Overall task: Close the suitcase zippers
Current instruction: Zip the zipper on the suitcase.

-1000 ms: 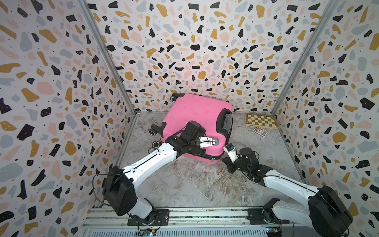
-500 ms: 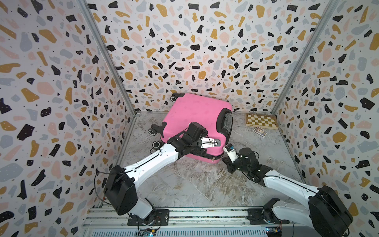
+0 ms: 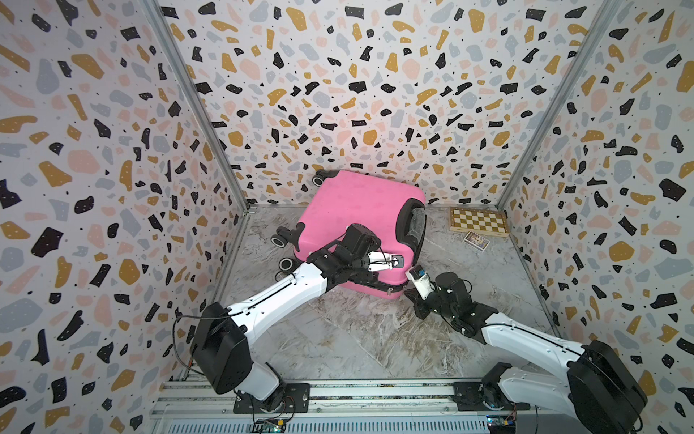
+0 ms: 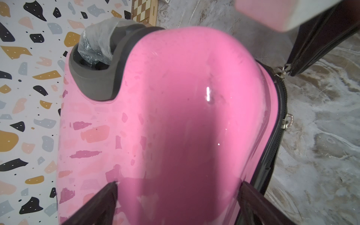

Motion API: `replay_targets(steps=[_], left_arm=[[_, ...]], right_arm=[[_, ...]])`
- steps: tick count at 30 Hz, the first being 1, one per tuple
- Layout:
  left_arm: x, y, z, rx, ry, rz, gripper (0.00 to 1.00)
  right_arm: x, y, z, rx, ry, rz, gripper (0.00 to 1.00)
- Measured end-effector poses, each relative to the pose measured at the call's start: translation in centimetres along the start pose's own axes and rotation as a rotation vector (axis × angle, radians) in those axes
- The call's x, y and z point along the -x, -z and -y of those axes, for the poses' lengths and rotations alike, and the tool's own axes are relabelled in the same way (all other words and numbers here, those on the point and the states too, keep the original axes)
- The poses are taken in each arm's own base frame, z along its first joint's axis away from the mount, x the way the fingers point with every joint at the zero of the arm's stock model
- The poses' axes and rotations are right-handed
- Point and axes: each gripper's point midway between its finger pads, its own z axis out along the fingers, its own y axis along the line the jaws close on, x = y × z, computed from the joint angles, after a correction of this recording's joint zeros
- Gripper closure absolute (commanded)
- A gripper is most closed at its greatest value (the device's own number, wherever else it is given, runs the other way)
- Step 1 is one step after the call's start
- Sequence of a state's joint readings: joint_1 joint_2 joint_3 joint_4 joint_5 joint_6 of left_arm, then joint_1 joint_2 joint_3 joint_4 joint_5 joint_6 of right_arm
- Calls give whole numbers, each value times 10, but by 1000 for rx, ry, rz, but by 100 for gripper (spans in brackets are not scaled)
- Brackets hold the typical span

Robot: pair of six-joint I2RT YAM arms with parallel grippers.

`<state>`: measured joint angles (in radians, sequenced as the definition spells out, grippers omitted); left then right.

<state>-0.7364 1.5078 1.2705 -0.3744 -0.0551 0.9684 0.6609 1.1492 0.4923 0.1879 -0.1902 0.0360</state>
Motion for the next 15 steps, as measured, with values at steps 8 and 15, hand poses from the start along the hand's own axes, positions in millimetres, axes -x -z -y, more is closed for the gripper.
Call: replay_targets(steps=[8,15], left_arm=[[0,4,-1,2,22,-2,11],[1,7,0,0,46,1,19]], right_arm=[[1,0,-5,11,12,5,100],[1,-1,-9,20,34,5,100]])
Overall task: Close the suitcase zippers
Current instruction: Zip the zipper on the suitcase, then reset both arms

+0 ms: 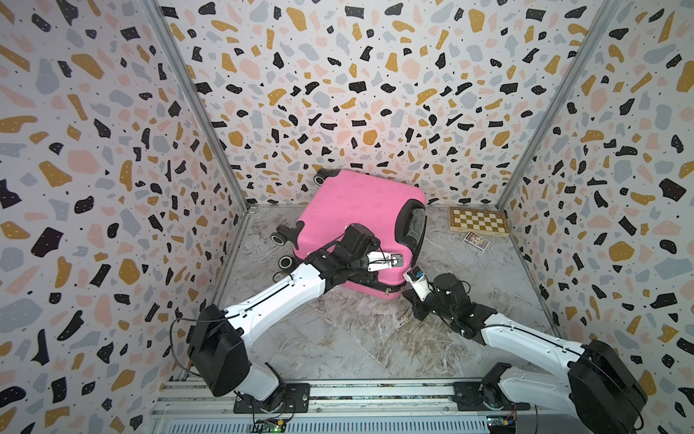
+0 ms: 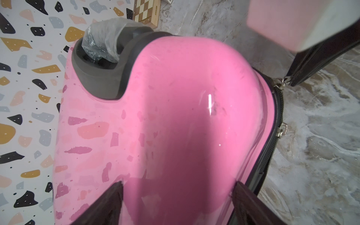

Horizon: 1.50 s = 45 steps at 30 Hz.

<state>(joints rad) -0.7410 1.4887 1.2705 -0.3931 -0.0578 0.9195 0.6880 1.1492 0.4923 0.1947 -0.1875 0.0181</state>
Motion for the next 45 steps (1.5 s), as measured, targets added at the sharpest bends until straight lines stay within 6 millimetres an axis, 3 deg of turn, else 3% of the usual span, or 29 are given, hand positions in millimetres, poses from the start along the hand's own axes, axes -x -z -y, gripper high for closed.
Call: replay_targets(steps=[17,21,24,29,32,39,42,45], left_arm=[[2,3,2,-9,48,2,25],[2,3,2,-8,56,3,19],[3,3,0,-1,80,7,1],[0,8,-3,31,146,23,0],[1,27,-16,101,218,66,0],[6,105,-57,295,499,188,0],[-7,127,-67,381,669,187,3],[-33,135,-62,462,810,140,2]], right_arm=[[6,-18,-20,52,78,-27,100],[7,-21,-21,55,79,-24,100],[9,-21,-22,51,81,-18,92],[13,-19,-39,82,98,-3,68],[21,-11,-48,106,102,32,57],[29,7,-17,-37,48,99,47],[30,16,2,-135,18,123,46],[29,26,26,-268,-24,140,46]])
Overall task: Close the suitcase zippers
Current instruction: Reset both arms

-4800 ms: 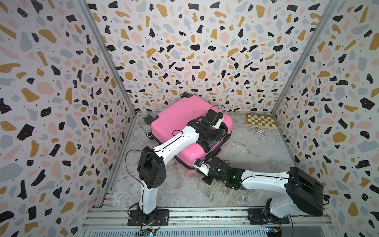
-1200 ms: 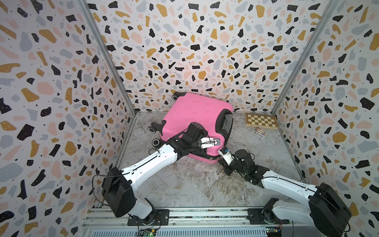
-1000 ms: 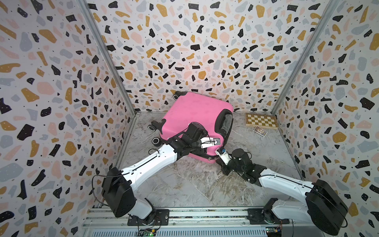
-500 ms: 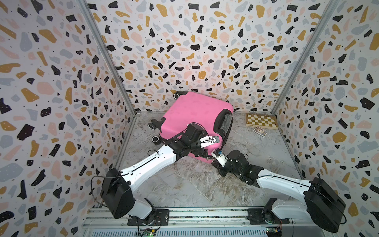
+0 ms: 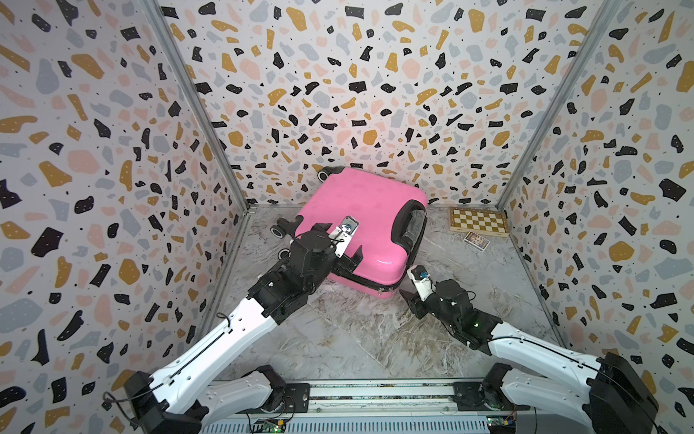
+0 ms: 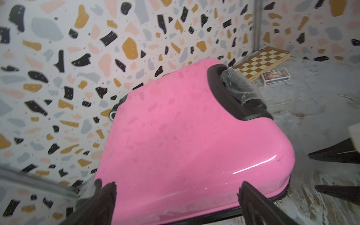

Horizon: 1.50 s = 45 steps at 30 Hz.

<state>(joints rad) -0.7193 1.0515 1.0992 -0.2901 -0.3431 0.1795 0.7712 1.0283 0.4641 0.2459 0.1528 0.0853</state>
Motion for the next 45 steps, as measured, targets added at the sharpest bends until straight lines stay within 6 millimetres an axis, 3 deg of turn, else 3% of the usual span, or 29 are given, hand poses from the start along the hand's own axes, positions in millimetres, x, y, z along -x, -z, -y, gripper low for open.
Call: replay_targets(steps=[6,14,19,23,29,33,37,42,45], left_arm=[[-78,21,-42,299,177,-112,1],[-178,51,-114,688,340,-214,0],[-233,52,-149,852,419,-275,0],[-258,34,-154,873,409,-287,0],[-279,-4,-149,780,349,-277,0],[-273,-18,-152,704,358,-226,0],[-261,-29,-161,633,389,-178,0],[-249,-45,-168,557,419,-194,0],[-253,-52,-165,529,436,-196,0]], right_arm=[[-7,11,62,-307,-80,9,46],[-37,33,170,-682,-214,-35,45],[-53,40,209,-811,-269,-52,44],[-60,41,231,-879,-296,-41,43],[-76,49,258,-927,-318,17,41],[-83,53,263,-886,-333,71,38],[-76,46,266,-811,-332,124,36],[-75,34,247,-719,-280,160,35],[-82,25,235,-683,-243,156,28]])
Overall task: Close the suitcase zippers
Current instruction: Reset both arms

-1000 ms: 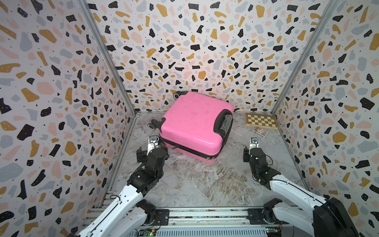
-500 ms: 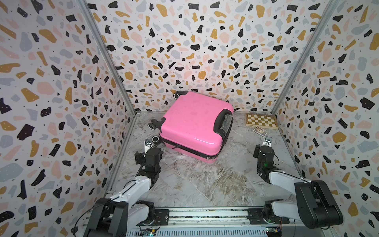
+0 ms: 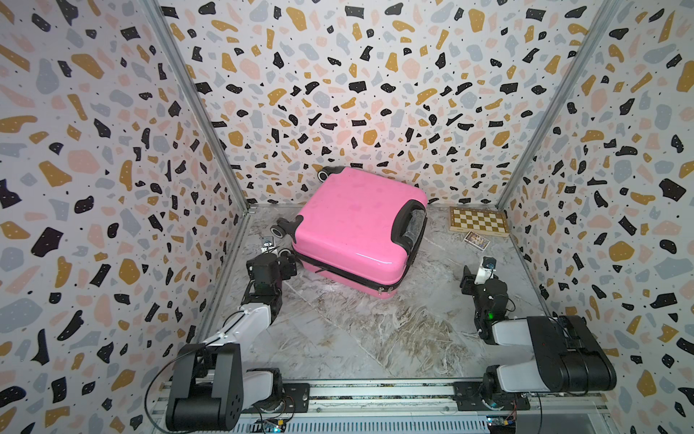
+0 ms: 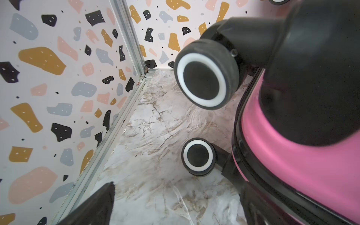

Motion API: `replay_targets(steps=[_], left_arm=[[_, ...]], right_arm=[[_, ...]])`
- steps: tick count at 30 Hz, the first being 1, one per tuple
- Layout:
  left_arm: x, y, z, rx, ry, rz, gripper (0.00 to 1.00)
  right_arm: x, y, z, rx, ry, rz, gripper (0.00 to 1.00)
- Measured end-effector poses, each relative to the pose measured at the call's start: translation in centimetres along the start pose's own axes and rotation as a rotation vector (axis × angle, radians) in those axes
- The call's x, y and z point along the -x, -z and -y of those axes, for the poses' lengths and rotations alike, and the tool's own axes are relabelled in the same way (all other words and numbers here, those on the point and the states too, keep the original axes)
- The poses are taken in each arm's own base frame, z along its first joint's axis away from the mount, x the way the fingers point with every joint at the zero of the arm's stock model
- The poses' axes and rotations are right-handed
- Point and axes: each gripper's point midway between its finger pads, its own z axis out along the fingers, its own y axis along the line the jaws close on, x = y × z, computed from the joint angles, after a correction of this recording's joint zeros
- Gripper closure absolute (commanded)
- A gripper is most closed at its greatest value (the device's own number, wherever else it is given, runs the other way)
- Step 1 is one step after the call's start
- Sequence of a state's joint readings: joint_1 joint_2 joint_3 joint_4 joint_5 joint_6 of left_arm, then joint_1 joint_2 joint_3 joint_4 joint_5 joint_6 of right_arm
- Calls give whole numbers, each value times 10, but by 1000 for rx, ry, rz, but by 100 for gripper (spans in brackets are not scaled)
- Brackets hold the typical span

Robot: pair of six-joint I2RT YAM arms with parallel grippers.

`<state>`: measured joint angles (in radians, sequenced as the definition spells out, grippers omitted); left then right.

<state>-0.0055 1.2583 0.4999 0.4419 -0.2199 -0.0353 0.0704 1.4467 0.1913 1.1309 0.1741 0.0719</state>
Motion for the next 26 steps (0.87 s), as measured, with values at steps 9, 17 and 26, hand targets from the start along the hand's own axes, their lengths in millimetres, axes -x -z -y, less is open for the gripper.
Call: replay_targets(steps=[9,17,26], left_arm=[[-104,-3,19,-119,-2,-119,0],[-66,-6,25,-149,16,13,0],[-65,-6,25,-149,17,16,0]], right_arm=[[5,-1,-8,12,33,34,0],[7,-1,-8,8,31,43,0],[7,-1,-7,8,31,42,0]])
